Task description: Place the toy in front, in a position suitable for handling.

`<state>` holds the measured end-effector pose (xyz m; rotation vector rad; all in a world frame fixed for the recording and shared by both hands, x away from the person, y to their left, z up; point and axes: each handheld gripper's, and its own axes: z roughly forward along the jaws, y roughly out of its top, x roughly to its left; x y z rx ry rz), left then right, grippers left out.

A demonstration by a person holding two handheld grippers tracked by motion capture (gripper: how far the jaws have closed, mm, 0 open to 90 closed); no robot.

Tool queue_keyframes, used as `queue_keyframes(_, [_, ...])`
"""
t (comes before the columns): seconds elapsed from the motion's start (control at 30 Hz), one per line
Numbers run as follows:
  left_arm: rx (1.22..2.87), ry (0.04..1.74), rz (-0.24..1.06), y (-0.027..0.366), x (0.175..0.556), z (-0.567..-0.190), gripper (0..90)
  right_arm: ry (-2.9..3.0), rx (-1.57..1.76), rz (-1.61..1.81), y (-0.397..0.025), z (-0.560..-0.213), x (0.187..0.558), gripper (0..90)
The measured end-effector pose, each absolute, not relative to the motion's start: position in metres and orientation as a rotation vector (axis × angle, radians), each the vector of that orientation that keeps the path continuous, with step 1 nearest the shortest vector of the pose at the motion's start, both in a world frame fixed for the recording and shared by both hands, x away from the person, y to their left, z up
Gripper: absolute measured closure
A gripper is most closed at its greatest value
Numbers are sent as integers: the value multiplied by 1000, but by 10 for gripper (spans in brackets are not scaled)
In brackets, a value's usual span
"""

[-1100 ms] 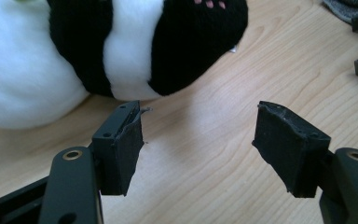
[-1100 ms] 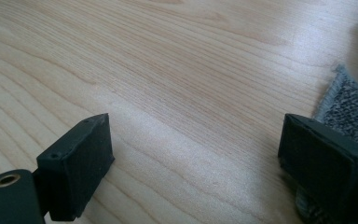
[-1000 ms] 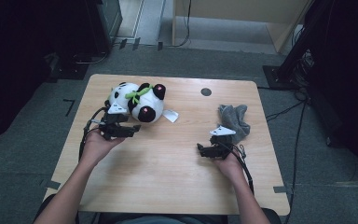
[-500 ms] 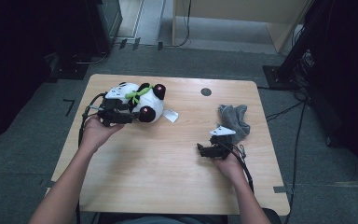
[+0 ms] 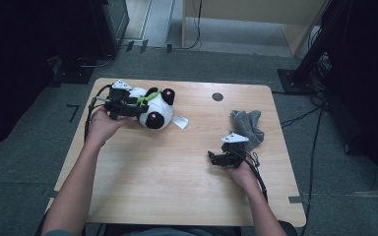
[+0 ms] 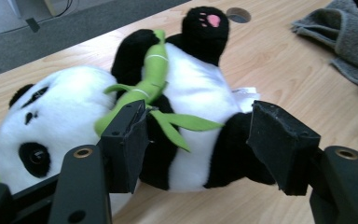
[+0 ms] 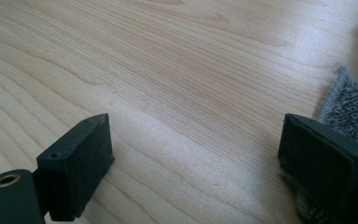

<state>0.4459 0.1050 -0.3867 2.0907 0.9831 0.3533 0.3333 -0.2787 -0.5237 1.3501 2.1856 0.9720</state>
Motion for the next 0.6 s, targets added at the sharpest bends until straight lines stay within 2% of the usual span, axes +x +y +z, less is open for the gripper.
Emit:
queue_keyframes(0.37, [2070, 998, 377, 105, 473, -395, 375, 2181, 1355, 971, -278, -524, 333, 98])
queue_keyframes(0.6, [2110, 1014, 361, 96, 490, -408, 358, 2170, 1367, 968, -277, -524, 332, 98])
